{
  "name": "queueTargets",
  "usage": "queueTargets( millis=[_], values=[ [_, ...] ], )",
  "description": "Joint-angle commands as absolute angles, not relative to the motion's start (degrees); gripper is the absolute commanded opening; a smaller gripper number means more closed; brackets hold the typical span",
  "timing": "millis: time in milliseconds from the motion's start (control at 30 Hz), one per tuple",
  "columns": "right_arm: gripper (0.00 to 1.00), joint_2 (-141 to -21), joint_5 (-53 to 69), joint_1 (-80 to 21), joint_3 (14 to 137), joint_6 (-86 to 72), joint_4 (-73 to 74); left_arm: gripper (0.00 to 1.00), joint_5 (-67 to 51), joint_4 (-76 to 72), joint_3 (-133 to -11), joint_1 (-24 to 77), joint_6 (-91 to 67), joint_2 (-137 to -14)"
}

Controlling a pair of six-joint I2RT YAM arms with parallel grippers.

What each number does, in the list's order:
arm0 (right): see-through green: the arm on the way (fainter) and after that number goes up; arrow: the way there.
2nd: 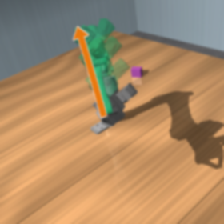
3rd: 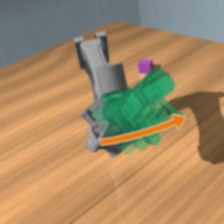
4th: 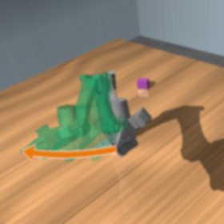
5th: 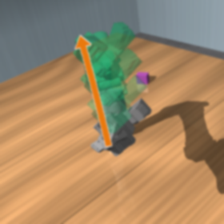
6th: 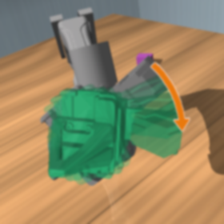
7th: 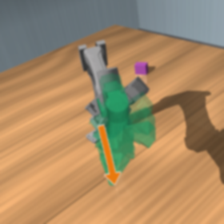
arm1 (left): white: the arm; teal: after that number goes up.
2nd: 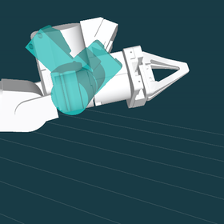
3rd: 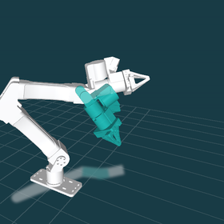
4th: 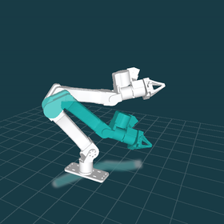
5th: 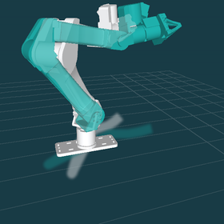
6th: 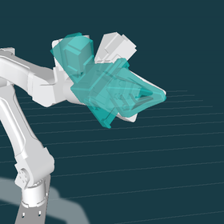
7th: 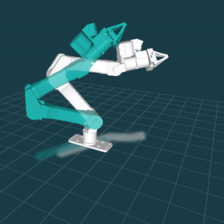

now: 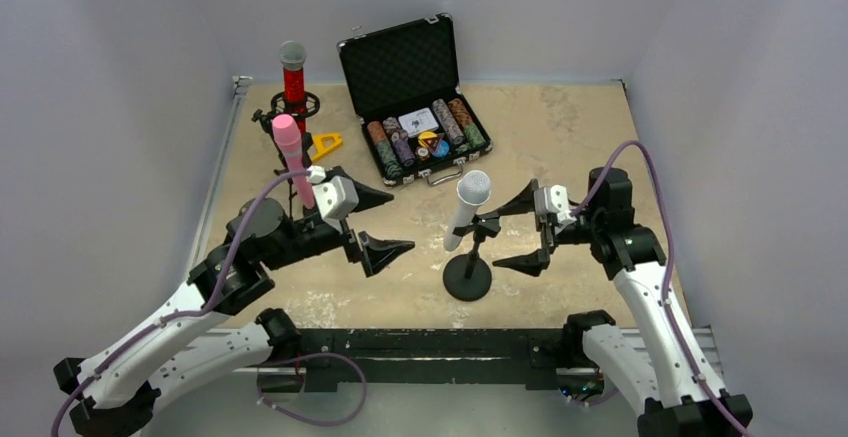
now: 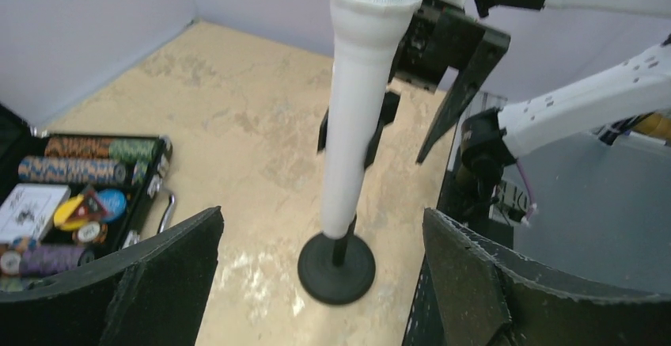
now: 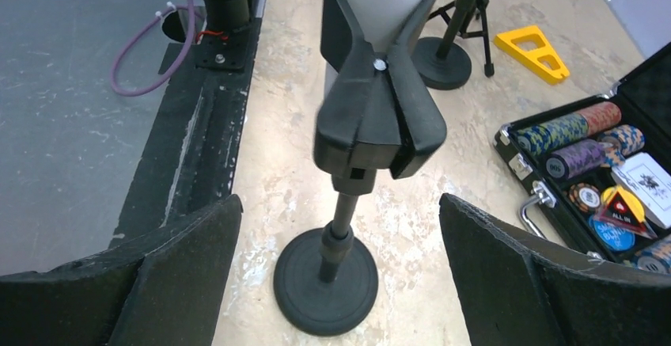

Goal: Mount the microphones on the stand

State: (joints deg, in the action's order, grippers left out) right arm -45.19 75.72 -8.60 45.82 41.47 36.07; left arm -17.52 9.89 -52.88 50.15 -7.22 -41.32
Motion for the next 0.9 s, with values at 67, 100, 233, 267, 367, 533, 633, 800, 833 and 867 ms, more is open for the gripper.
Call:
queueTargets(
  millis=[67, 100, 233, 267, 367, 533, 633, 800, 833, 867],
  values=[
    [0.98, -51.0, 88.0, -8.5, 39.1, 37.5, 18.0, 0.99, -12.3, 18.5, -44.5, 49.7, -10.9, -30.8],
    [0.97, -52.3, 88.7, -8.8, 38.5, 37.3, 16.4, 0.99, -11.7, 18.9, -43.0, 49.7, -11.8, -29.4],
    [0.93, -56.7, 87.2, -11.0, 38.7, 37.3, 14.5, 0.99, -8.8, 20.1, -39.4, 49.7, -14.6, -23.6],
    [0.92, -57.5, 86.8, -11.9, 38.9, 37.1, 14.5, 0.99, -8.1, 20.1, -38.6, 49.7, -15.2, -22.5],
    [0.89, -58.7, 86.0, -14.5, 38.3, 36.5, 13.1, 0.99, -6.8, 19.4, -36.3, 49.7, -16.7, -20.0],
    [0.79, -60.5, 84.6, -15.8, 35.4, 27.8, 3.6, 1.00, -6.4, 19.2, -34.8, 49.7, -18.4, -18.7],
    [0.70, -61.9, 84.6, -15.8, 34.7, 26.9, 1.9, 0.99, -6.4, 19.2, -34.8, 49.8, -18.5, -18.7],
    [0.42, -63.8, 85.3, -15.8, 35.1, 27.3, 1.8, 0.99, -6.7, 19.6, -34.8, 49.8, -18.3, -19.0],
    [0.33, -64.1, 85.5, -15.8, 35.4, 27.7, 2.3, 0.99, -6.8, 19.6, -34.6, 49.8, -18.2, -19.1],
    [0.25, -64.3, 85.7, -15.8, 35.9, 28.5, 3.2, 0.99, -6.8, 19.6, -34.6, 49.8, -18.1, -19.0]
  ],
)
